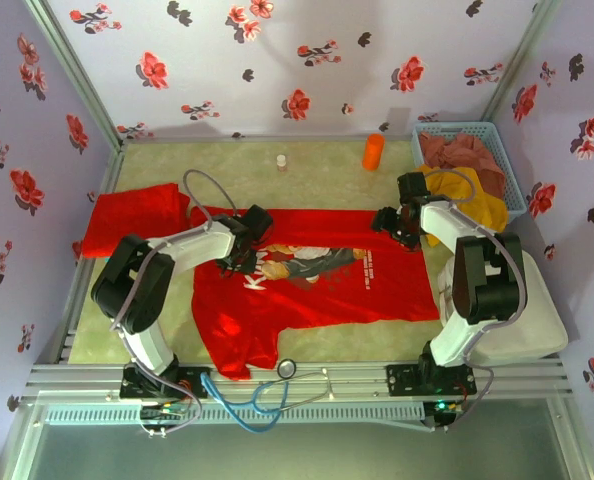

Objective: Fold and stack the t-shirts

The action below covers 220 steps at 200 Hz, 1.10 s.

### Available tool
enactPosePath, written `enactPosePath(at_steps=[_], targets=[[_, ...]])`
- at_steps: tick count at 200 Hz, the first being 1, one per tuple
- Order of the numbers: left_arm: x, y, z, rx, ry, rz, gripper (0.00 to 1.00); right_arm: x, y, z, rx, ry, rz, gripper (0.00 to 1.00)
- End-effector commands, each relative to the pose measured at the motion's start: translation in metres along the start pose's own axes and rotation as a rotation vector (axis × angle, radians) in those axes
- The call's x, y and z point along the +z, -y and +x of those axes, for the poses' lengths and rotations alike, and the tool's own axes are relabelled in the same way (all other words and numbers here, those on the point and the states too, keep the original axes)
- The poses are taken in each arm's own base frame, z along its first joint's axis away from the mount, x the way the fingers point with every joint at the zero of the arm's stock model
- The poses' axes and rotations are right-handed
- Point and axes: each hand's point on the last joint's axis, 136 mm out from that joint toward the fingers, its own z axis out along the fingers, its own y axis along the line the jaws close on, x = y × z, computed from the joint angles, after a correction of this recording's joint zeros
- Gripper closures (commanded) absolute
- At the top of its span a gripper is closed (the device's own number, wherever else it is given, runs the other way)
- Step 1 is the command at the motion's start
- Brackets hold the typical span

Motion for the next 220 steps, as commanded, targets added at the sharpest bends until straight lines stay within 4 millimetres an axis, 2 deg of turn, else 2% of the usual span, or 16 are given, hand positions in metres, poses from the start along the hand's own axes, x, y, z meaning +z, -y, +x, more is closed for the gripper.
enactPosePath(at_steps=[1, 29, 60, 81, 113, 151, 172, 177, 189, 195, 220], targets=[[0.003, -0.006, -0.001, 0.000, -0.006, -0.010, 0.69, 0.001, 0.002, 0.001, -0.006, -0.003, -0.003, 0.27], [-0.006, -0.013, -0.007, 0.029, 0.010, -0.011, 0.83, 0.002, 0.002, 0.001, -0.003, -0.004, -0.005, 0.27], [-0.005, -0.023, -0.010, 0.069, -0.006, -0.022, 0.90, 0.001, 0.002, 0.000, 0.000, -0.001, -0.005, 0.28], [-0.006, -0.030, -0.015, 0.093, -0.014, -0.026, 0.92, -0.001, 0.002, -0.001, -0.002, 0.003, -0.004, 0.28], [-0.014, -0.038, -0.033, 0.111, 0.007, 0.002, 0.92, -0.001, 0.003, 0.000, -0.002, 0.001, -0.001, 0.28], [-0.010, -0.044, -0.049, 0.167, -0.014, 0.031, 0.92, 0.000, 0.002, -0.001, -0.003, 0.000, -0.003, 0.29], [-0.006, -0.048, -0.060, 0.167, -0.021, 0.050, 0.88, 0.000, 0.002, -0.001, -0.006, -0.003, -0.004, 0.29], [-0.005, -0.048, -0.062, 0.165, -0.023, 0.052, 0.84, 0.000, 0.002, -0.001, -0.004, -0.003, -0.005, 0.29], [-0.002, -0.050, -0.067, 0.159, -0.027, 0.051, 0.66, 0.000, 0.002, 0.000, -0.004, -0.006, -0.007, 0.29], [-0.001, -0.051, -0.069, 0.155, -0.025, 0.050, 0.62, 0.000, 0.001, 0.000, -0.005, -0.007, -0.009, 0.29], [0.000, -0.056, -0.075, 0.116, -0.031, 0.046, 0.58, -0.001, 0.000, -0.001, -0.010, -0.008, -0.012, 0.29]])
